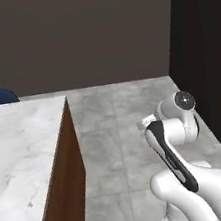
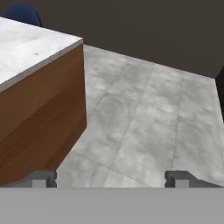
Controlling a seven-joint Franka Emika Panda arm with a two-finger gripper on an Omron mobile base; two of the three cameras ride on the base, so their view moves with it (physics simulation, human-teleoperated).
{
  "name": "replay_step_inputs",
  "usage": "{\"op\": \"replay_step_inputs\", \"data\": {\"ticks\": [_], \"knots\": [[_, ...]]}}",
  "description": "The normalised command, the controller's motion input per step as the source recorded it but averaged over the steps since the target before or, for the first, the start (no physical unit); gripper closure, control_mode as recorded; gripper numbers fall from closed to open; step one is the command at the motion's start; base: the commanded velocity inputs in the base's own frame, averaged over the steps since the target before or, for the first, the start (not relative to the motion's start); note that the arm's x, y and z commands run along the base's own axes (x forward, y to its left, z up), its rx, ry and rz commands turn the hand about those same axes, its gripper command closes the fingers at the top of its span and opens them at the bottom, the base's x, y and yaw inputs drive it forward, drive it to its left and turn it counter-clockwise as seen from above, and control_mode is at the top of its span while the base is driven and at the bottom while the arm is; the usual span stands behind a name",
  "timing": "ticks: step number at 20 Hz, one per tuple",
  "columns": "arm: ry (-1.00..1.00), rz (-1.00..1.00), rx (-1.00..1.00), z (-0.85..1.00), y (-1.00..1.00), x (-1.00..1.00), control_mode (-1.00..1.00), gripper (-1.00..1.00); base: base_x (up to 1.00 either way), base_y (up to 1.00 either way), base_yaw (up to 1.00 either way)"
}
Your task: Place the large bottle from the dining counter next to the other large bottle outside the sink, and place the small bottle from the dining counter next to the other small bottle inside the sink.
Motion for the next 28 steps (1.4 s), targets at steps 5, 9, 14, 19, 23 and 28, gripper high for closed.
{"op": "replay_step_inputs", "data": {"ticks": [5,9,14,19,23,28], "knots": [[0.00,0.00,0.00,0.00,0.00,0.00,1.00,-1.00,1.00,-0.71,-0.13],[0.00,0.00,0.00,0.00,0.00,0.00,1.00,-1.00,1.00,-0.46,-0.12],[0.00,0.00,0.00,0.00,0.00,0.00,1.00,-1.00,1.00,-0.27,-0.06],[0.00,0.00,0.00,0.00,0.00,0.00,1.00,-1.00,1.00,-0.04,0.00],[0.00,0.00,0.00,0.00,0.00,0.00,1.00,-1.00,1.00,0.00,0.15],[0.00,0.00,0.00,0.00,0.00,0.00,1.00,-1.00,1.00,0.00,0.48]]}}
